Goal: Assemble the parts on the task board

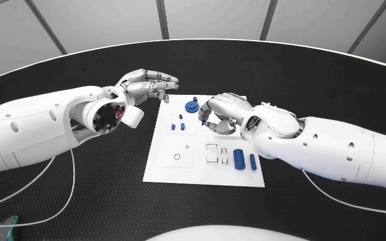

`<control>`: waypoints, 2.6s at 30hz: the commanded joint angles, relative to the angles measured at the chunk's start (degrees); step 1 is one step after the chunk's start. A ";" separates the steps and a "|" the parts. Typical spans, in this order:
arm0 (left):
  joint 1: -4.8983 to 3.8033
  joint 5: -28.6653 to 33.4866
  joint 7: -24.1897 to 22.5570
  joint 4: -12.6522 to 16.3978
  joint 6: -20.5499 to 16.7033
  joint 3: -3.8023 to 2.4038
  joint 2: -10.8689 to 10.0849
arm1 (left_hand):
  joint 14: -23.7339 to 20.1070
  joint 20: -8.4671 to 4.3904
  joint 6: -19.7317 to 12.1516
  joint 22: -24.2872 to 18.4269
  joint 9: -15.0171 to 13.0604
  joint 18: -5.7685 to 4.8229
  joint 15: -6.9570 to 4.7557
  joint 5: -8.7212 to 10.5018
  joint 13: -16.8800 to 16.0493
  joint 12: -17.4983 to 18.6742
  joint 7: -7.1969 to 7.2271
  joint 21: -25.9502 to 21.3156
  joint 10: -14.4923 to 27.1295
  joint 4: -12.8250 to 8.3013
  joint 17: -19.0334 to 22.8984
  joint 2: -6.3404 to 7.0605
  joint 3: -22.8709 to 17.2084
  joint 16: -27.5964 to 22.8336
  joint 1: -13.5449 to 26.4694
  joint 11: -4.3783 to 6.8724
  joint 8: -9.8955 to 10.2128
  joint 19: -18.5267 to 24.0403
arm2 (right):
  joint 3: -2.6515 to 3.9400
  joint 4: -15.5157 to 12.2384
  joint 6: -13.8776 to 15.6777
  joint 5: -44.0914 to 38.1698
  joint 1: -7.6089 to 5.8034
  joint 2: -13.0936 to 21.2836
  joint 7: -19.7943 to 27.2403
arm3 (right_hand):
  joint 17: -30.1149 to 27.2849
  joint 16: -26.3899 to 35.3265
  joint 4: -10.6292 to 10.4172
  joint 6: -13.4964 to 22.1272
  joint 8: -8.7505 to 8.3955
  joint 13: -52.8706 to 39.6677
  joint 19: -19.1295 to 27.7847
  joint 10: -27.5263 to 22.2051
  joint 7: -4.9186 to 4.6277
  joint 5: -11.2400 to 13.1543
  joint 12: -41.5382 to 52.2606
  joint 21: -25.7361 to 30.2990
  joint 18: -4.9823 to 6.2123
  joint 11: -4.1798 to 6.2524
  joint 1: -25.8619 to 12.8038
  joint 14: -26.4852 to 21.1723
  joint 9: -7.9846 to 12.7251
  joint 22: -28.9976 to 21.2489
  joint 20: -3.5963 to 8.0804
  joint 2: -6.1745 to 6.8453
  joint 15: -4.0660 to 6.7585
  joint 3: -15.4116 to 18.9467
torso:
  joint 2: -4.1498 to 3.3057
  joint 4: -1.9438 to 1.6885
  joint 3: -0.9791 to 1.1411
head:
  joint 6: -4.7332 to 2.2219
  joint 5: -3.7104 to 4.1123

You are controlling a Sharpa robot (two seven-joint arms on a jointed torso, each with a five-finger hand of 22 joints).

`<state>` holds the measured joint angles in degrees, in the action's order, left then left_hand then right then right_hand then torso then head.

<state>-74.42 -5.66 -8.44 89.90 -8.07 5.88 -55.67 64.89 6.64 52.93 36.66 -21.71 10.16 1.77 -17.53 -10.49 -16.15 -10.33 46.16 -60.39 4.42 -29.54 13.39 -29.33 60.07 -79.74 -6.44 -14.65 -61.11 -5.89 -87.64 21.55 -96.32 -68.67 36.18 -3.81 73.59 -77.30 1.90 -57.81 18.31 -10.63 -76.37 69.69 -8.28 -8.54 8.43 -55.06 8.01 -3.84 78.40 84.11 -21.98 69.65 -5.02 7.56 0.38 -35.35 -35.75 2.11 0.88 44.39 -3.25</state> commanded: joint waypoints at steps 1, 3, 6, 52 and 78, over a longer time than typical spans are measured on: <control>-0.01 0.00 0.06 -0.11 -0.01 0.00 0.17 | -0.43 0.07 -0.09 -0.08 -0.08 0.42 0.04 -0.02 0.06 -0.23 -0.12 -0.19 0.36 -0.22 0.06 0.00 0.17 -0.37 -0.43 -0.08 -0.34 0.15 | -0.03 0.90 -0.40 0.30 0.32 -1.61 0.36 | 0.07 -0.22 -0.07 -0.30 0.36 0.05 -0.37 0.38 0.28 0.27 -0.33 -0.25 -1.13 0.00 -0.55 2.67 -0.07 0.09 0.09 0.11 0.43 0.38 | -0.08 0.11 -0.03 | 0.62 -1.96; -0.01 0.00 0.11 -0.39 0.00 0.00 0.39 | -0.45 0.08 -0.09 -0.09 -0.08 0.41 0.06 0.01 0.05 -0.26 -0.14 -0.20 0.36 -0.17 0.07 -0.01 0.24 -0.37 -0.37 -0.10 -0.36 0.15 | -0.04 1.72 -0.60 0.44 0.77 -2.48 0.59 | -0.01 -0.17 -0.09 -0.29 0.34 0.06 -0.32 0.38 0.28 0.23 -0.36 -0.10 -1.10 0.01 -0.57 2.66 -0.07 0.00 0.09 0.05 0.44 0.36 | -0.12 0.05 0.10 | 0.86 -2.62; -0.01 0.00 0.16 -0.97 0.12 0.00 0.79 | -0.45 0.08 -0.09 -0.10 -0.08 0.41 0.07 0.02 0.05 -0.27 -0.14 -0.21 0.36 -0.16 0.08 -0.01 0.26 -0.37 -0.36 -0.10 -0.37 0.15 | -0.04 2.86 -0.71 0.54 1.23 -3.59 0.89 | -0.01 -0.17 -0.09 -0.29 0.34 0.06 -0.32 0.38 0.28 0.23 -0.36 -0.10 -1.10 0.01 -0.57 2.66 -0.07 0.00 0.09 0.05 0.44 0.36 | -0.06 0.07 0.18 | 1.39 -4.00; -0.12 0.01 0.59 -3.20 0.81 0.00 3.87 | -0.53 0.14 -0.02 -0.18 -0.10 0.38 0.13 0.00 0.03 -0.41 -0.12 -0.33 0.30 0.11 0.12 -0.10 0.54 -0.39 -0.07 -0.11 -0.49 0.18 | -0.12 11.20 -2.69 0.65 7.16 -11.12 3.11 | 0.18 -0.39 -0.26 -0.06 0.17 0.13 -0.44 0.23 0.21 0.10 -0.70 -0.29 -1.14 -0.07 -0.83 2.73 -0.09 0.17 0.09 -0.16 0.41 0.40 | -0.12 0.11 0.21 | 3.57 -6.50; -0.19 0.01 0.81 -3.08 0.89 -0.01 3.71 | -0.61 0.15 -0.04 -0.27 -0.10 0.41 0.11 -0.05 0.04 -0.51 -0.09 -0.46 0.35 0.17 0.17 -0.20 0.70 -0.40 -0.15 -0.07 -0.57 0.19 | -0.17 11.65 -4.34 0.66 7.27 -11.53 2.75 | 0.13 -0.38 -0.28 0.03 0.11 0.15 -0.39 0.18 0.19 0.10 -0.80 -0.14 -1.12 -0.09 -0.88 2.73 -0.10 0.10 0.08 -0.21 0.39 0.41 | -0.14 0.11 0.19 | 3.98 -6.60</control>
<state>-74.60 -5.65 -7.63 86.83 -7.18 5.88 -51.96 64.69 6.64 52.94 36.44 -21.72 10.13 1.97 -17.53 -10.49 -16.42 -10.32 45.81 -60.39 4.59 -29.42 13.39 -28.84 60.07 -79.74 -6.44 -14.88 -61.11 -6.06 -75.99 17.23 -95.67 -61.41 24.66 -1.06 73.67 -77.53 1.79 -57.39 18.02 -10.52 -76.36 69.68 -8.07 -8.54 7.96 -55.02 8.01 -3.85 78.10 84.11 -22.07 69.74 -5.02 7.27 0.38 -35.25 -35.84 2.24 1.08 48.38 -9.88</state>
